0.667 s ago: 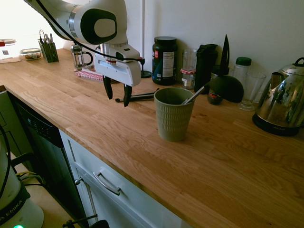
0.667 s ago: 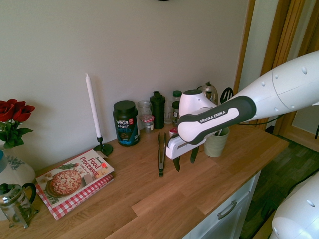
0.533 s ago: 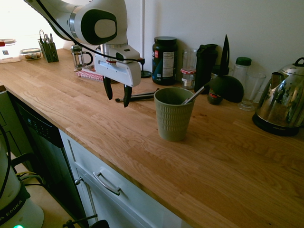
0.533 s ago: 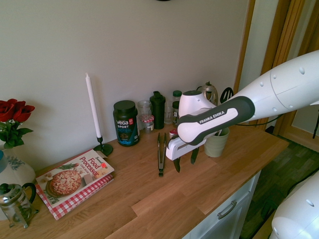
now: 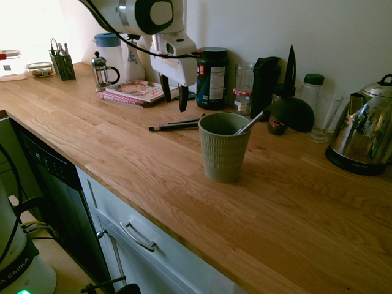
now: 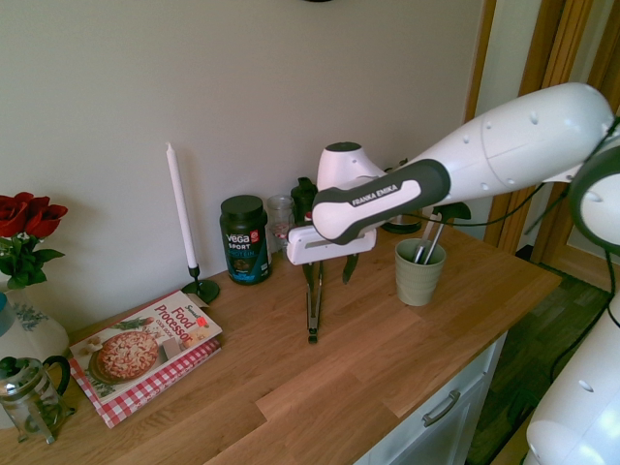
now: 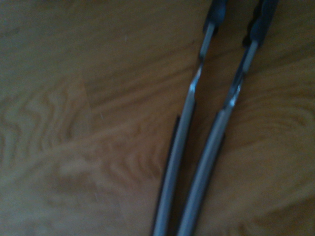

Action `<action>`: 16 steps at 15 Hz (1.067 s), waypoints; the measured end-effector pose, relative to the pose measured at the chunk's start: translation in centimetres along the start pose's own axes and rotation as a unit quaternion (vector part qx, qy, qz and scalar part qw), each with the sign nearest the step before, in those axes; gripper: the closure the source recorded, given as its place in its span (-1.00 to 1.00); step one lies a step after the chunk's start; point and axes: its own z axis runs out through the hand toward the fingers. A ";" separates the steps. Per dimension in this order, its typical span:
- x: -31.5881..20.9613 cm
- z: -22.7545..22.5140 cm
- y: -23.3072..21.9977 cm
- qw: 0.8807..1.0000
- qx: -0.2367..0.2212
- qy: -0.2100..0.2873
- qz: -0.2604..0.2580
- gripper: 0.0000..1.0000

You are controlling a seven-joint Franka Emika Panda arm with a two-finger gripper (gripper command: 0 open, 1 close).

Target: Put the tongs back in the holder

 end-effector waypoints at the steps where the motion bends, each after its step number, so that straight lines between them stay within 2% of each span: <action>1: 0.7 0.1 -1.9 1.000 0.004 0.003 0.017 -1.00; 5: 2.6 3.7 -6.8 0.998 -0.005 0.016 0.055 -1.00; 8: 3.7 6.4 -6.9 0.997 -0.015 0.015 0.073 -1.00; 12: 4.1 7.4 -7.0 0.997 -0.002 0.005 0.077 -1.00; 13: 4.0 7.5 -7.0 0.997 -0.001 0.004 0.076 1.00; 16: 3.3 8.5 -6.9 0.997 -0.006 -0.001 0.073 1.00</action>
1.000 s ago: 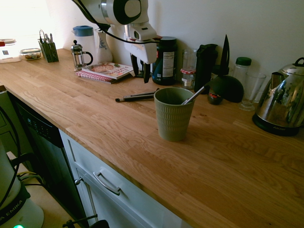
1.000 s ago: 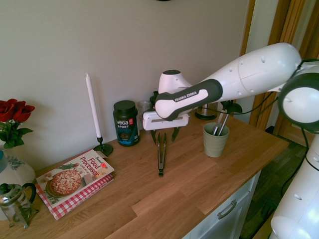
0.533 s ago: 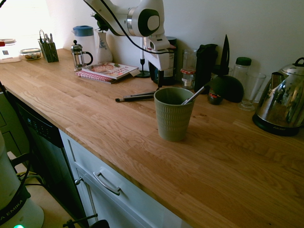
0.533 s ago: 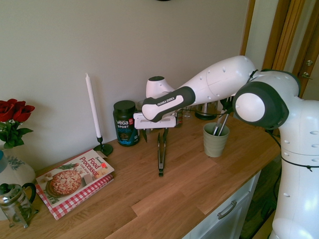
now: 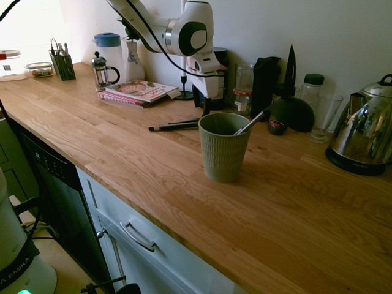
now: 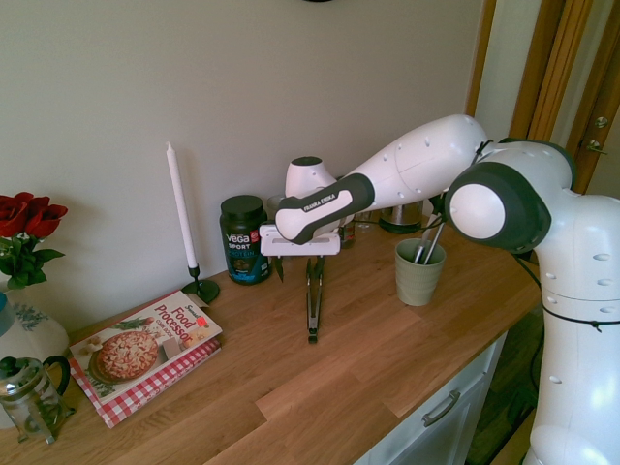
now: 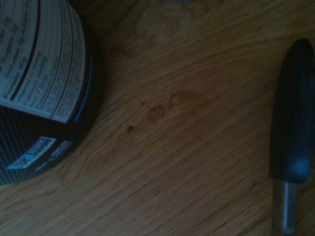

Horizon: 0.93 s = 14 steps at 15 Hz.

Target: Put the tongs back in the holder

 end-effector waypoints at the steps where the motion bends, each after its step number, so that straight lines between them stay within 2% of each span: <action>1: 0.0 0.4 0.1 1.000 -0.001 0.000 0.000 1.00; 14: 0.6 2.1 1.2 1.000 0.003 -0.003 0.003 1.00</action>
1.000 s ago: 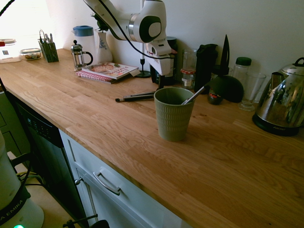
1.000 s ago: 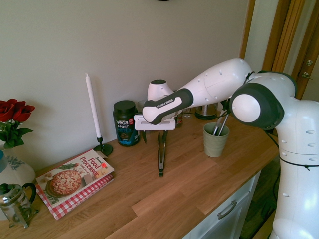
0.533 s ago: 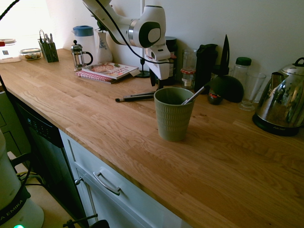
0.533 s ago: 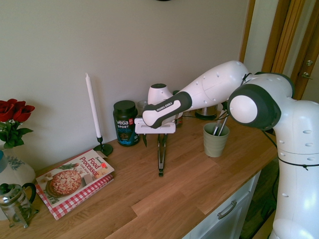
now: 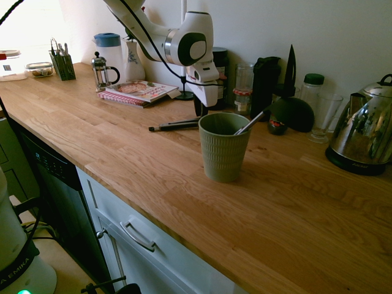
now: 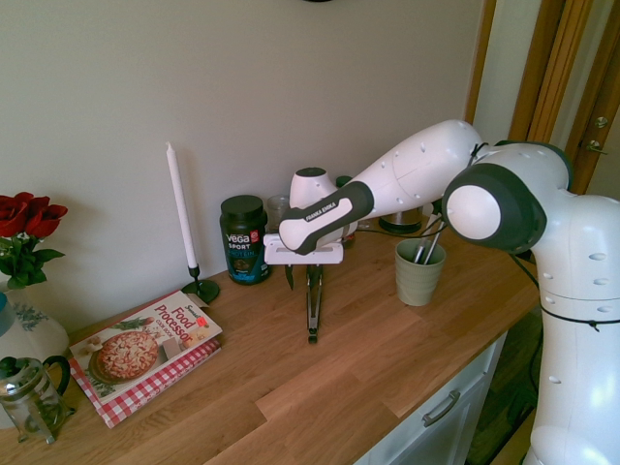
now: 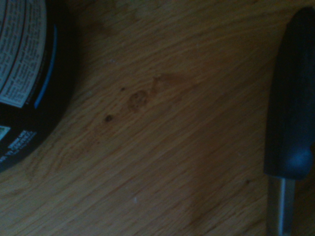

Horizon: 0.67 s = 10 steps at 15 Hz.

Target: Put the tongs back in the holder

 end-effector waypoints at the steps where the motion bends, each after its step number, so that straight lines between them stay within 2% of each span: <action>1: 0.1 0.1 0.1 1.000 -0.001 0.000 0.000 1.00; 10: 0.6 0.2 1.7 1.000 0.005 -0.003 0.001 1.00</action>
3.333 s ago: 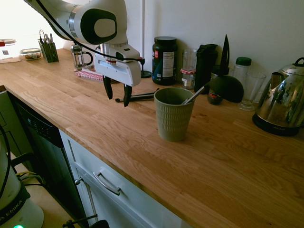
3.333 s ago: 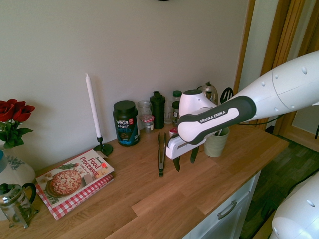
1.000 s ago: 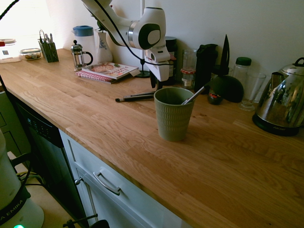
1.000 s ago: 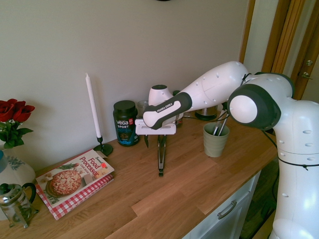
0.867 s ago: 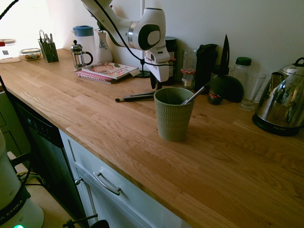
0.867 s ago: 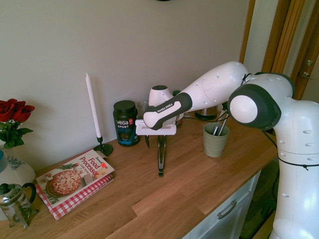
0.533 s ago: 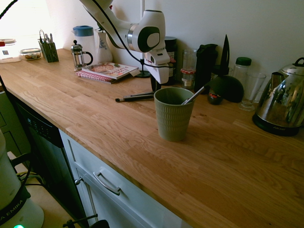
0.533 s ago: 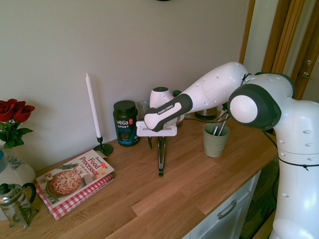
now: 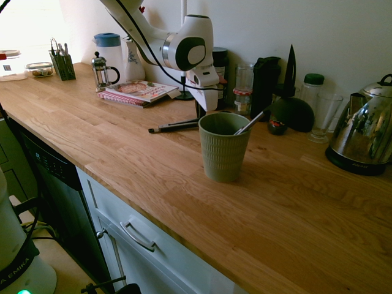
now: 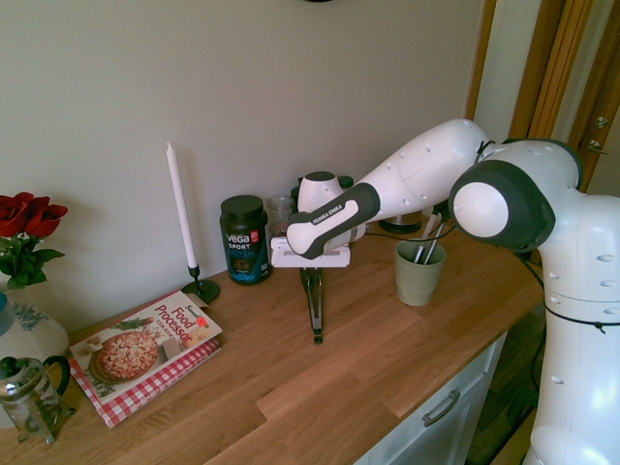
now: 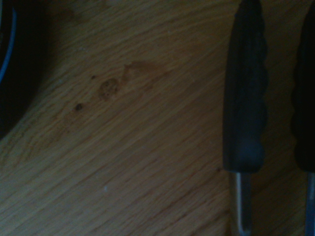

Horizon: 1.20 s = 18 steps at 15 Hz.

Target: Put the tongs back in the holder

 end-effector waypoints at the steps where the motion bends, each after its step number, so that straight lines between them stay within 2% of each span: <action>1: -0.1 -0.1 0.2 1.000 0.000 0.000 -0.001 1.00; 4: -1.1 -3.2 -0.2 1.000 0.022 0.002 -0.013 1.00; 9: -5.1 -15.5 -0.1 0.995 0.089 0.006 -0.052 1.00; 10: -6.0 -18.0 0.2 0.992 0.103 0.022 -0.067 1.00; 14: -10.2 -25.9 2.3 0.974 0.144 0.158 -0.078 1.00; 18: -10.0 -29.8 5.3 0.944 0.151 0.289 -0.054 1.00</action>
